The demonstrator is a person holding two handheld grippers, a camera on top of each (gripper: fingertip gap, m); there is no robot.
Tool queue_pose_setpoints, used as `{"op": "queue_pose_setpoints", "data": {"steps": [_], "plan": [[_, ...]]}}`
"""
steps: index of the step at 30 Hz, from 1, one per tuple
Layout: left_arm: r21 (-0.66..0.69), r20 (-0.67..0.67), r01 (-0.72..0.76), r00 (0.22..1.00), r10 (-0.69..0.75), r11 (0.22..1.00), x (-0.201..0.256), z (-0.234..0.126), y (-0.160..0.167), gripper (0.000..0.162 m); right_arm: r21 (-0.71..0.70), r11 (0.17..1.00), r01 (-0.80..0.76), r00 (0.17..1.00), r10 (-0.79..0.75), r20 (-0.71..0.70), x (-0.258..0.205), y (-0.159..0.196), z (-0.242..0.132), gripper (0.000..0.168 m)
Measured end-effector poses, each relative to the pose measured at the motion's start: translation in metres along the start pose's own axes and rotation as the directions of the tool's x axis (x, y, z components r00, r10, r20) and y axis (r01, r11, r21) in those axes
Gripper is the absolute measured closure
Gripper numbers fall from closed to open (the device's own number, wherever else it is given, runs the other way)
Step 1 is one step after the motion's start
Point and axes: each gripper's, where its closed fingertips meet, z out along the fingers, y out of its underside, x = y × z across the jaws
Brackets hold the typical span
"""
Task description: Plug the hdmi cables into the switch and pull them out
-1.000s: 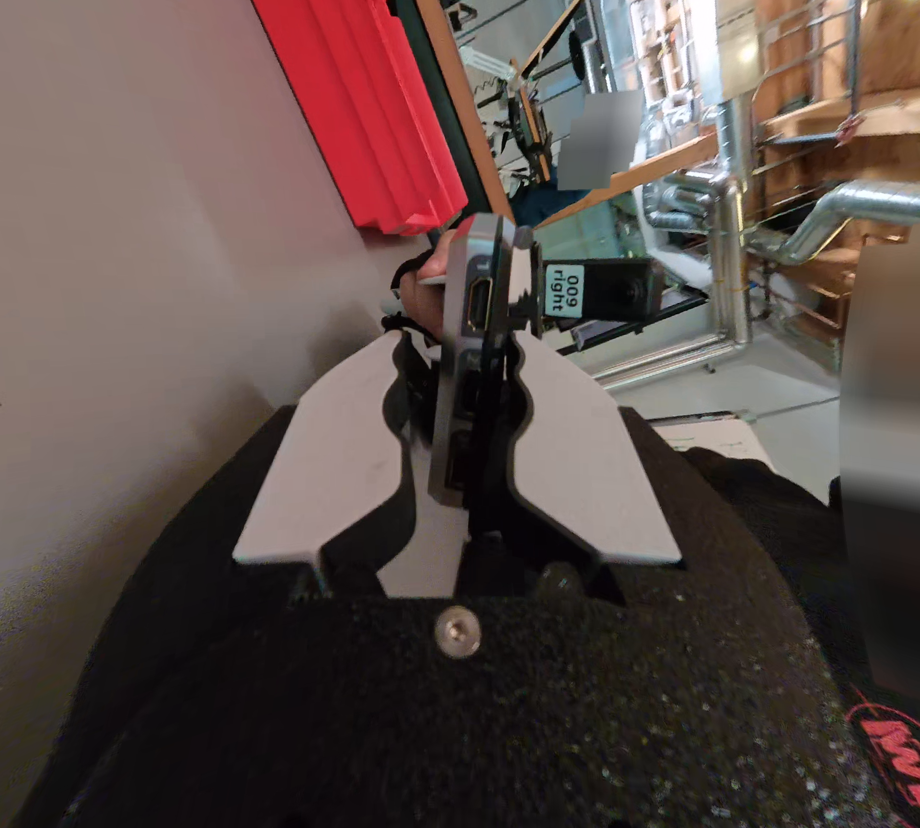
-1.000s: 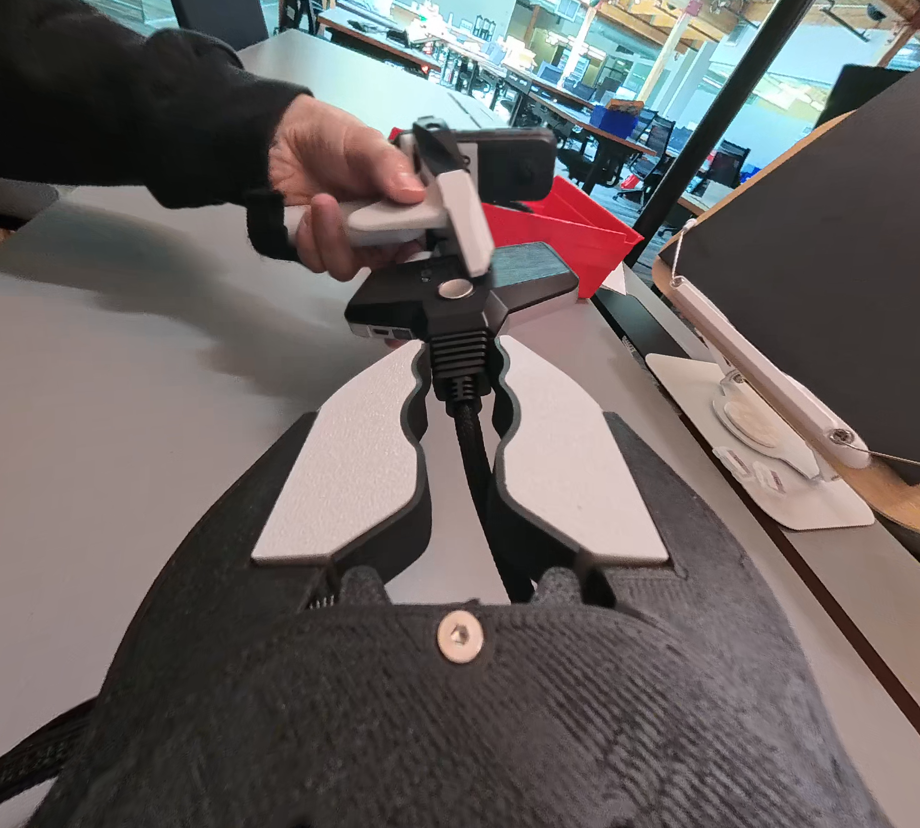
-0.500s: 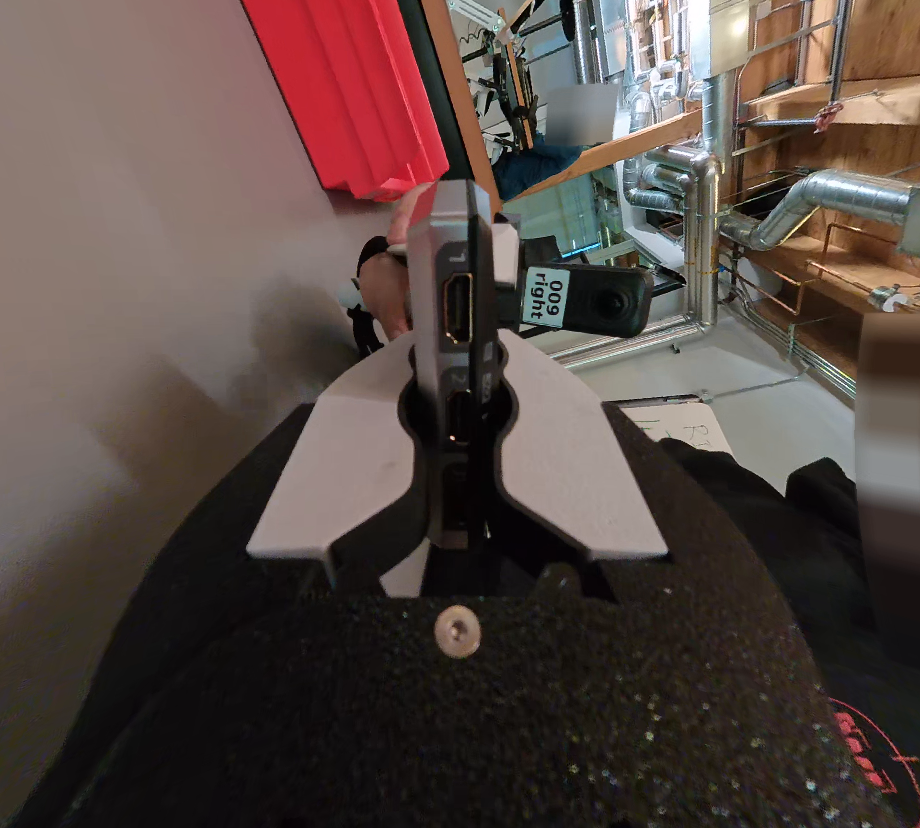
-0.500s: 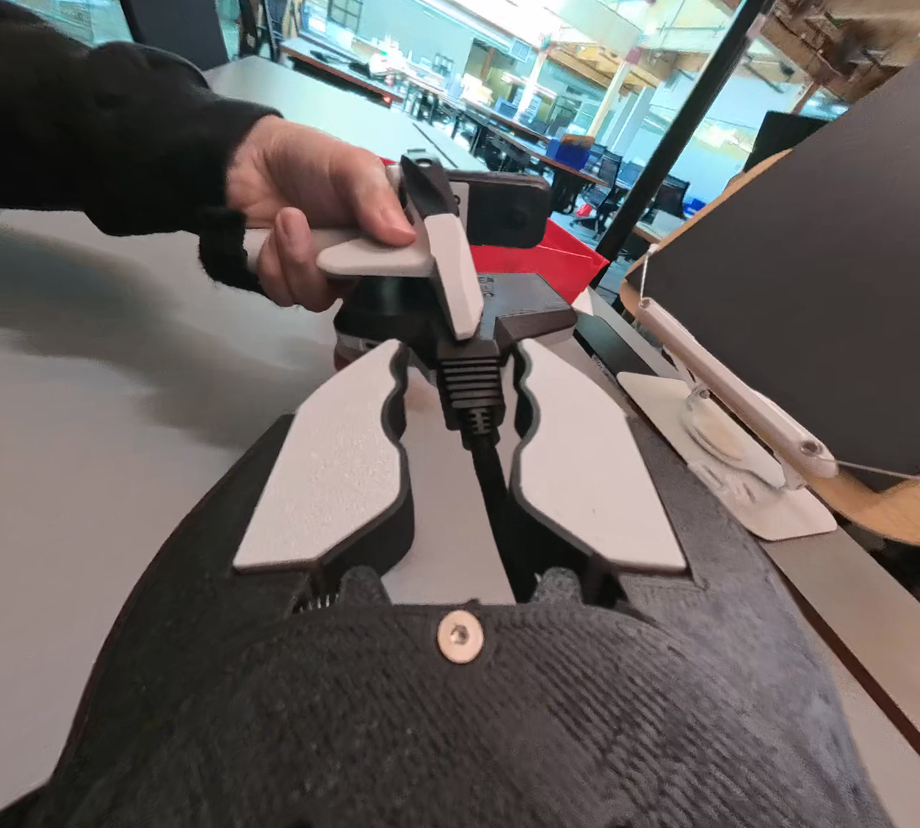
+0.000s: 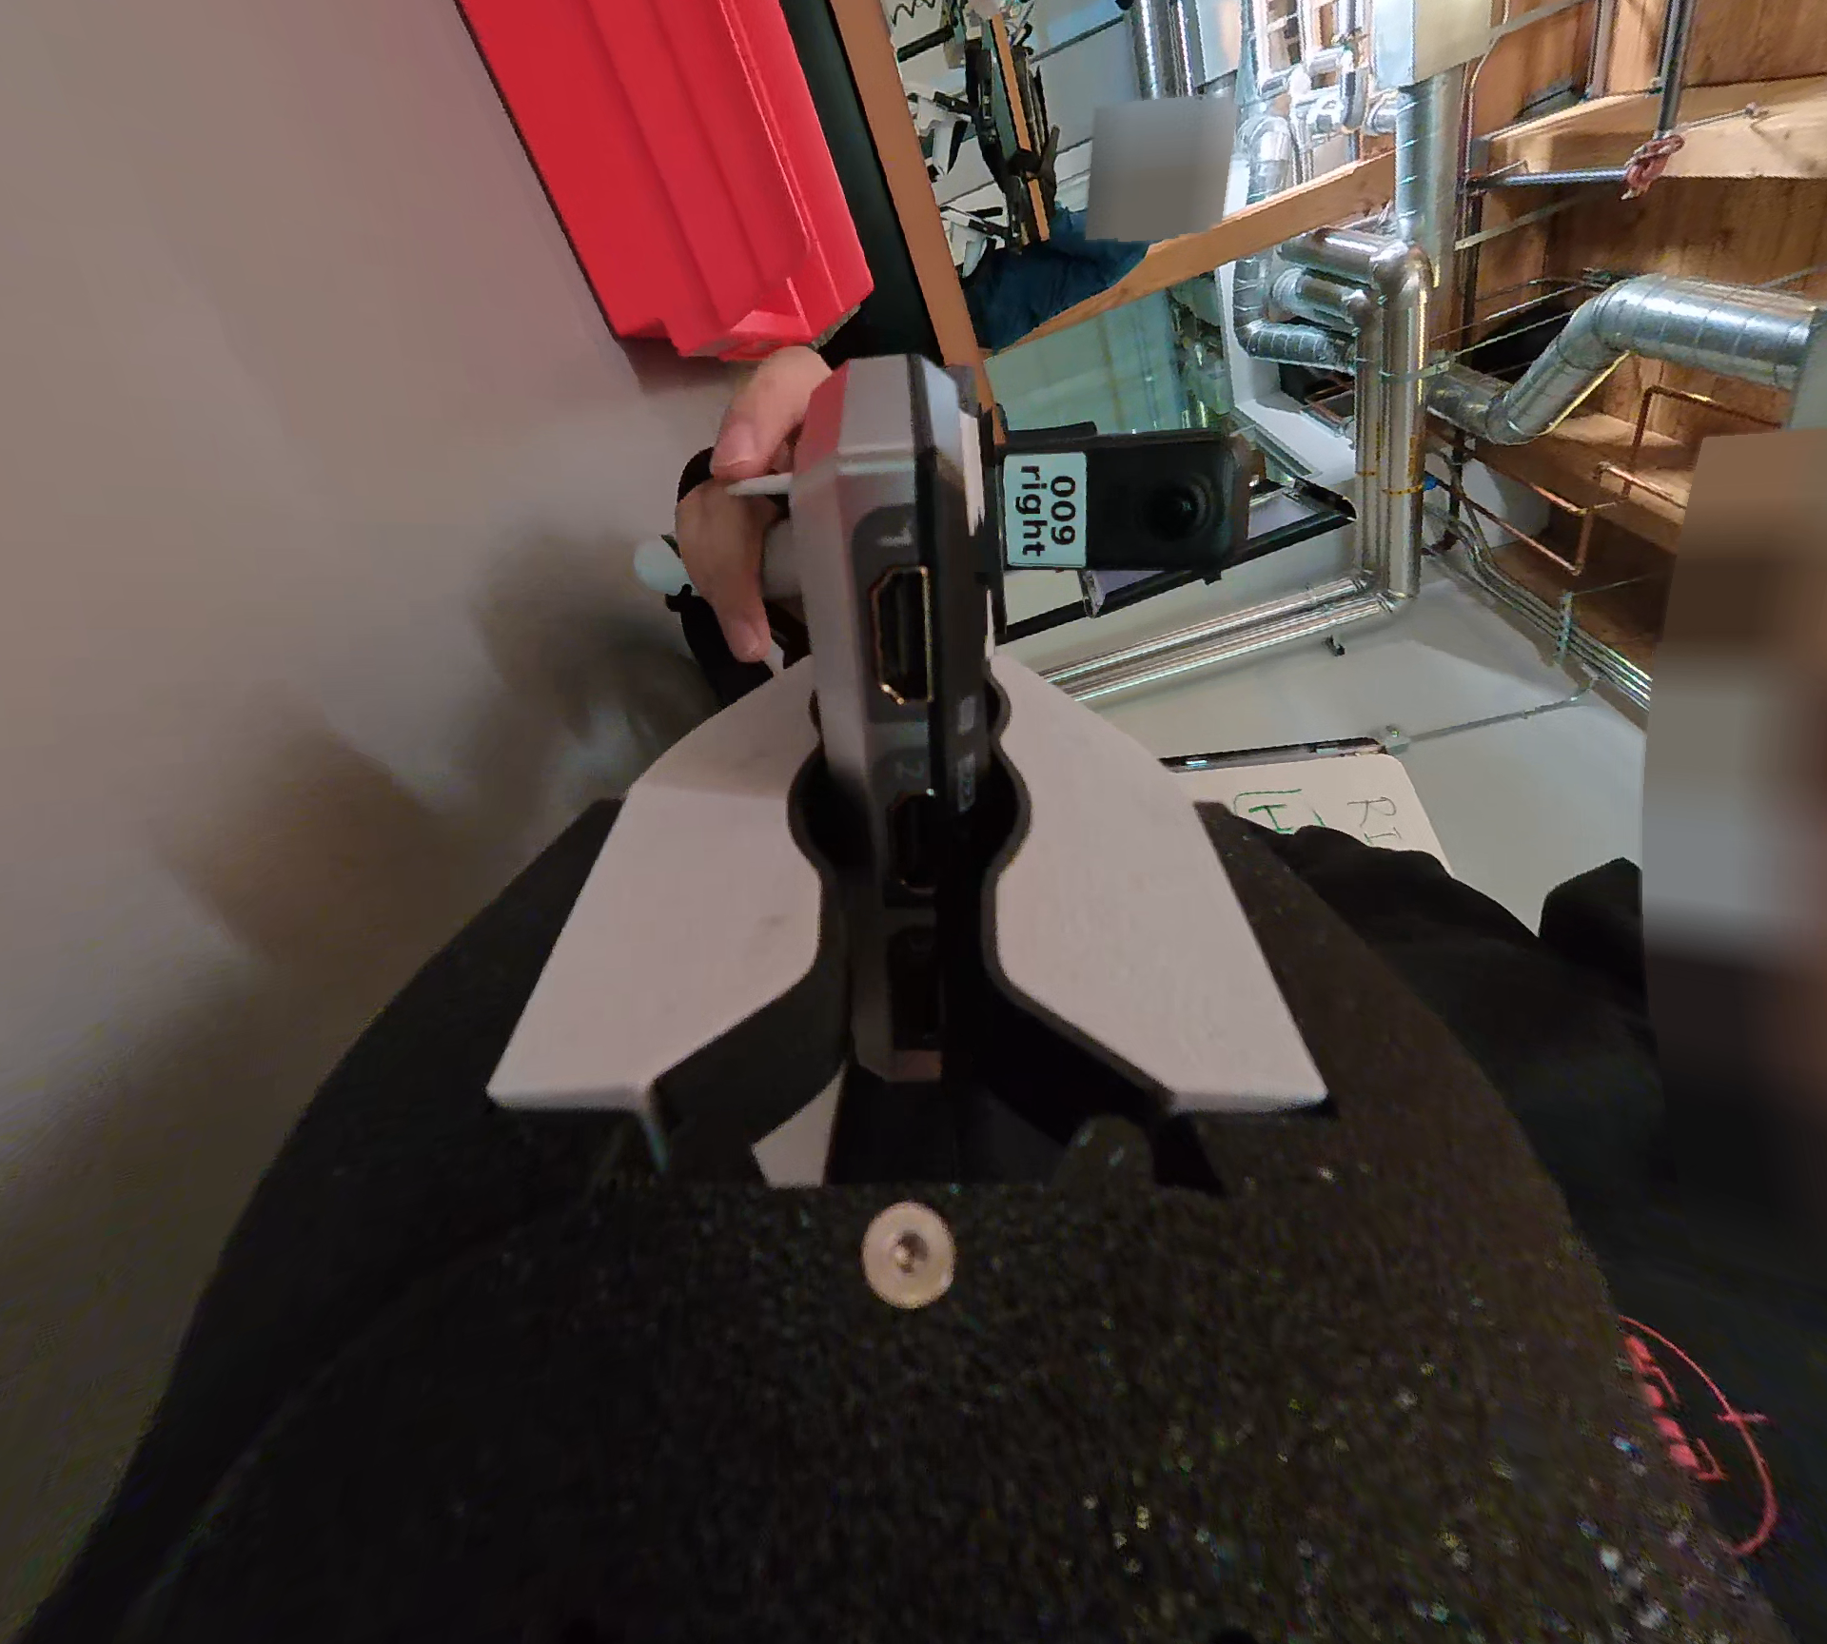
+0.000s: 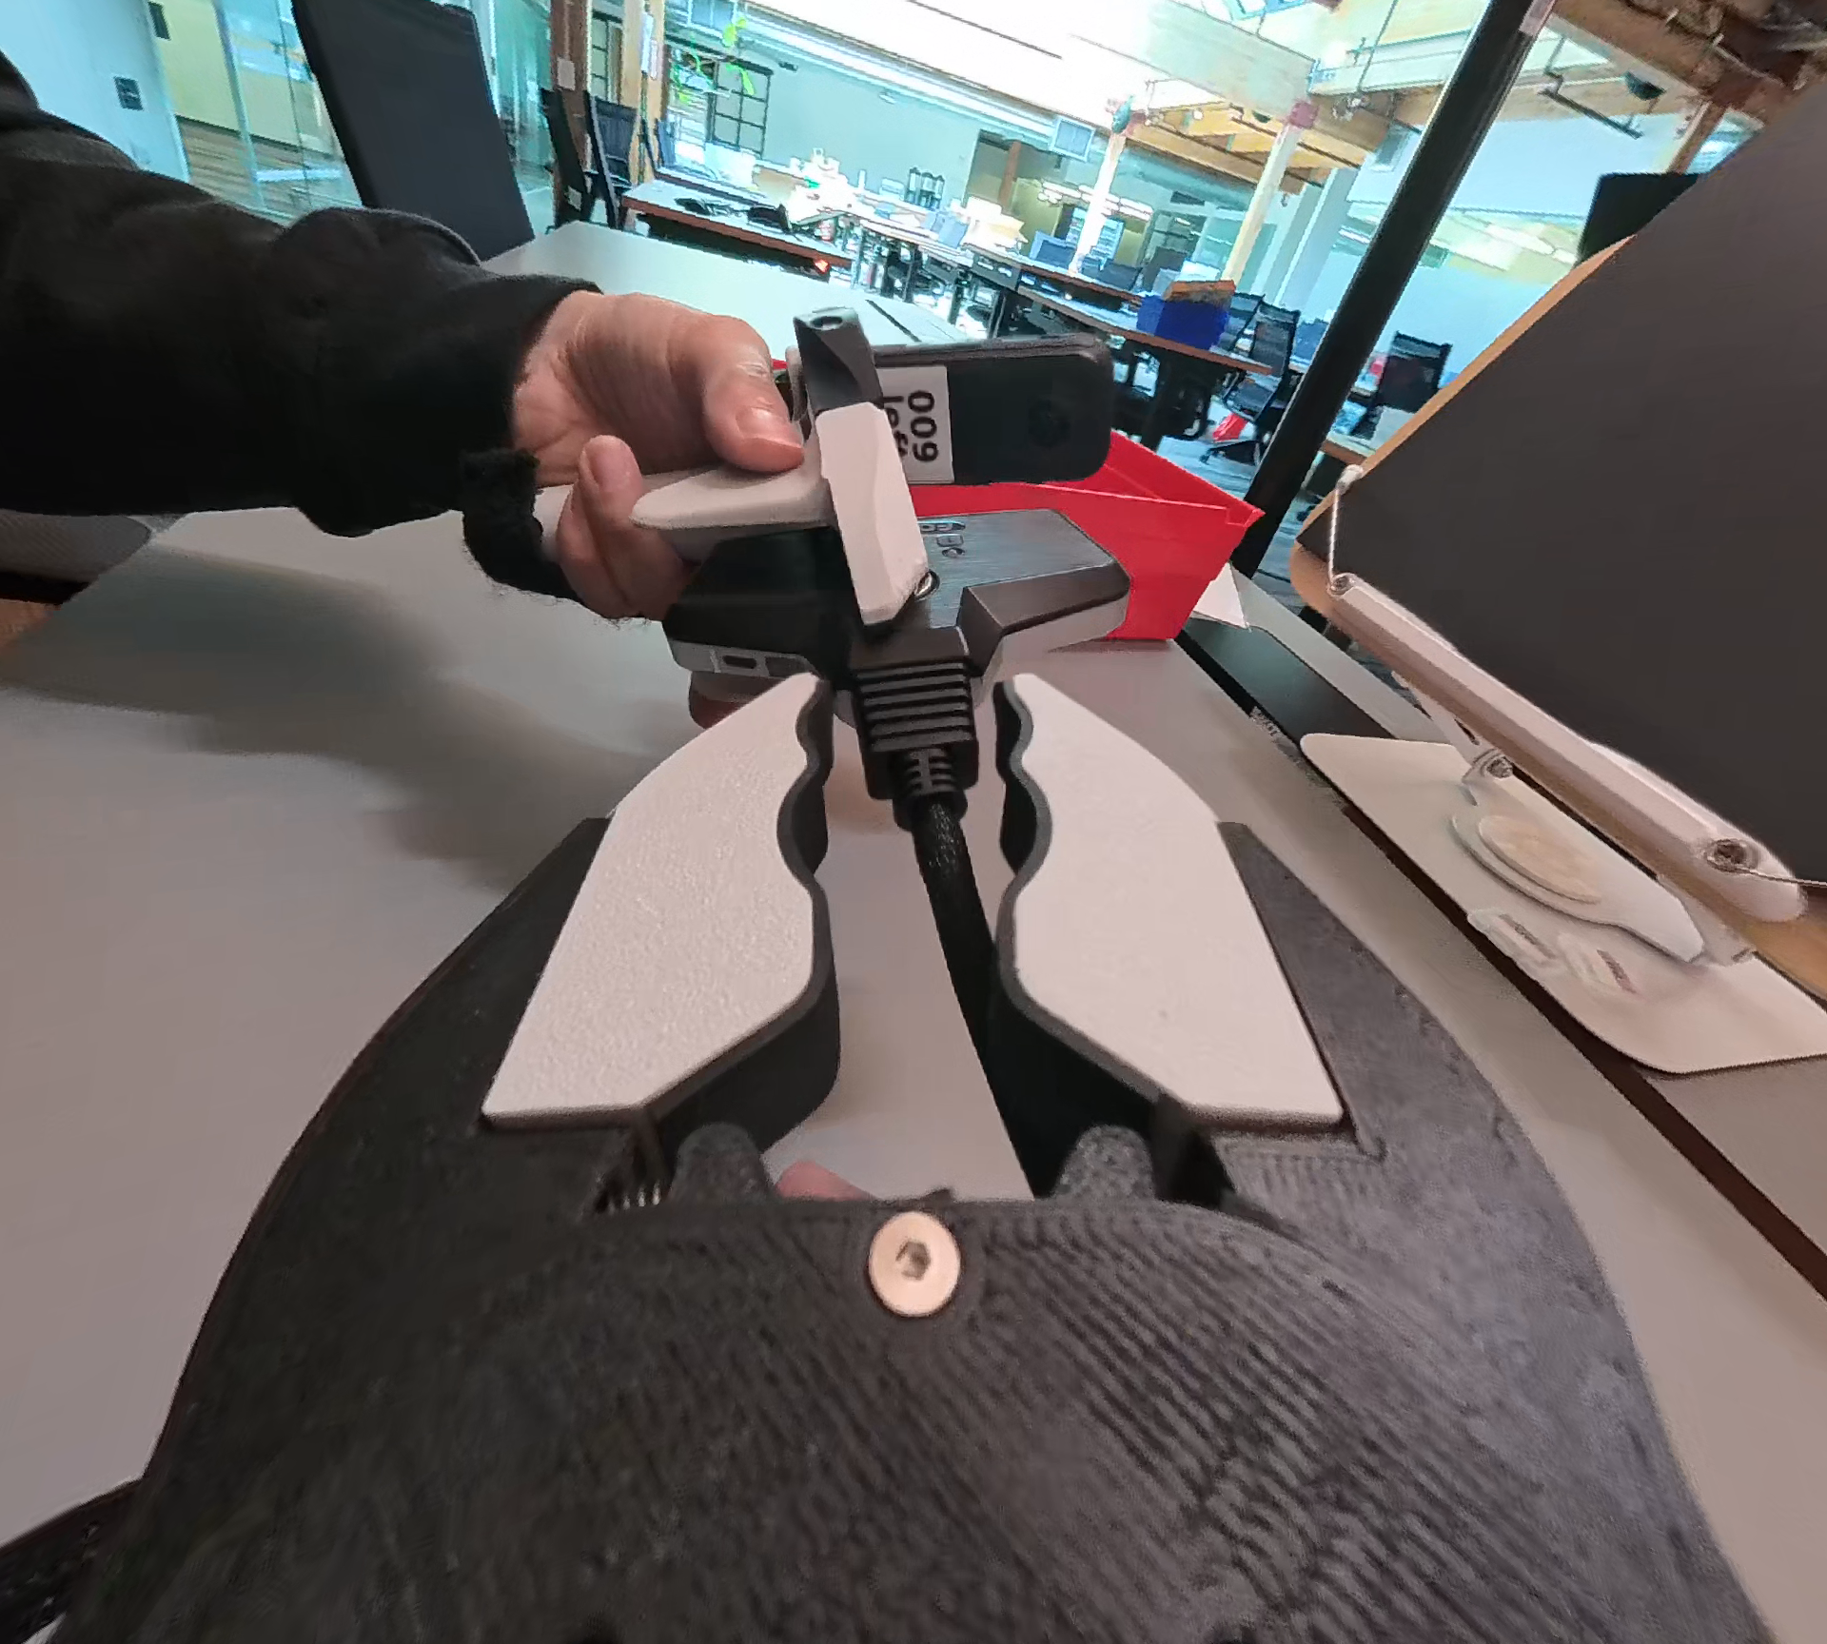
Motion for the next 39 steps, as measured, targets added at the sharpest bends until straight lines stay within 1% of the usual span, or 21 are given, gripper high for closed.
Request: {"op": "queue_pose_setpoints", "data": {"steps": [1,3,9,13,15,17,23,25,27,29,30,31,33,34,35,36,37,38,39], "plan": [[0.0,-0.007,0.003,1.0,-0.003,1.0,0.0,-0.001,-0.001,0.138,0.005,1.0,-0.006,1.0,0.006,0.009,0.0,-0.001,-0.001,0.144],[0.001,-0.026,0.017,1.0,-0.017,1.0,0.002,-0.003,-0.002,0.138,0.013,1.0,-0.013,1.0,0.013,0.008,0.001,-0.003,-0.002,0.146],[0.011,-0.053,0.06,0.997,-0.059,0.998,0.0,-0.003,-0.002,0.138,-0.033,0.999,-0.012,1.0,0.012,0.018,0.0,0.001,-0.002,0.146],[0.042,-0.064,0.074,0.995,-0.072,0.996,0.0,-0.003,-0.006,0.137,-0.052,0.999,0.002,1.0,-0.001,0.002,0.001,0.002,-0.002,0.146],[0.073,-0.059,0.086,0.995,-0.082,0.994,0.0,-0.004,-0.01,0.138,-0.032,0.999,0.016,0.999,-0.016,-0.029,0.004,0.0,0.0,0.146],[0.071,-0.038,0.072,0.997,-0.07,0.995,-0.001,-0.005,-0.01,0.138,-0.014,1.0,0.026,0.998,-0.027,-0.049,0.003,0.001,0.002,0.146],[0.07,-0.058,0.088,0.995,-0.084,0.994,0.003,-0.008,-0.007,0.138,-0.012,0.998,0.061,0.997,-0.061,-0.046,-0.001,-0.003,0.005,0.146],[0.06,-0.037,0.047,0.998,-0.045,0.997,0.004,-0.009,-0.004,0.138,-0.031,0.998,0.058,0.998,-0.058,-0.028,-0.004,-0.003,0.005,0.146],[0.054,0.027,-0.048,0.999,0.047,0.997,0.003,-0.012,-0.004,0.139,-0.035,0.998,0.054,0.998,-0.055,-0.02,-0.006,-0.003,0.007,0.146],[0.087,0.157,-0.159,0.977,0.144,0.983,-0.003,-0.023,-0.014,0.125,-0.006,1.0,0.007,1.0,-0.008,-0.016,-0.004,-0.004,0.005,0.146],[0.102,0.228,-0.223,0.954,0.195,0.97,-0.003,-0.034,-0.022,0.122,0.009,1.0,-0.017,1.0,0.017,-0.025,-0.001,-0.005,0.002,0.146],[0.125,0.294,-0.294,0.923,0.247,0.948,0.001,-0.049,-0.03,0.123,0.028,0.999,-0.042,0.999,0.043,-0.034,0.004,-0.006,-0.001,0.146],[0.145,0.402,-0.439,0.845,0.353,0.887,0.019,-0.084,-0.042,0.123,0.084,0.991,-0.102,0.993,0.106,-0.044,0.012,-0.011,-0.011,0.146],[0.123,0.456,-0.495,0.798,0.394,0.86,0.027,-0.104,-0.045,0.123,0.107,0.987,-0.124,0.99,0.13,-0.05,0.016,-0.013,-0.016,0.146],[0.07,0.524,-0.544,0.733,0.433,0.836,0.03,-0.126,-0.046,0.123,0.124,0.982,-0.144,0.987,0.151,-0.051,0.019,-0.015,-0.02,0.146],[-0.015,0.602,-0.586,0.641,0.475,0.81,0.028,-0.151,-0.046,0.123,0.14,0.978,-0.153,0.985,0.163,-0.06,0.022,-0.016,-0.024,0.146],[-0.125,0.677,-0.609,0.525,0.516,0.783,0.021,-0.18,-0.045,0.123,0.152,0.975,-0.16,0.983,0.171,-0.066,0.025,-0.016,-0.027,0.146],[-0.253,0.73,-0.604,0.394,0.559,0.756,0.01,-0.211,-0.042,0.123,0.157,0.973,-0.17,0.981,0.182,-0.065,0.026,-0.016,-0.029,0.146],[-0.384,0.755,-0.566,0.262,0.601,0.729,-0.002,-0.242,-0.039,0.124,0.162,0.971,-0.174,0.98,0.187,-0.065,0.027,-0.016,-0.03,0.146]]}}
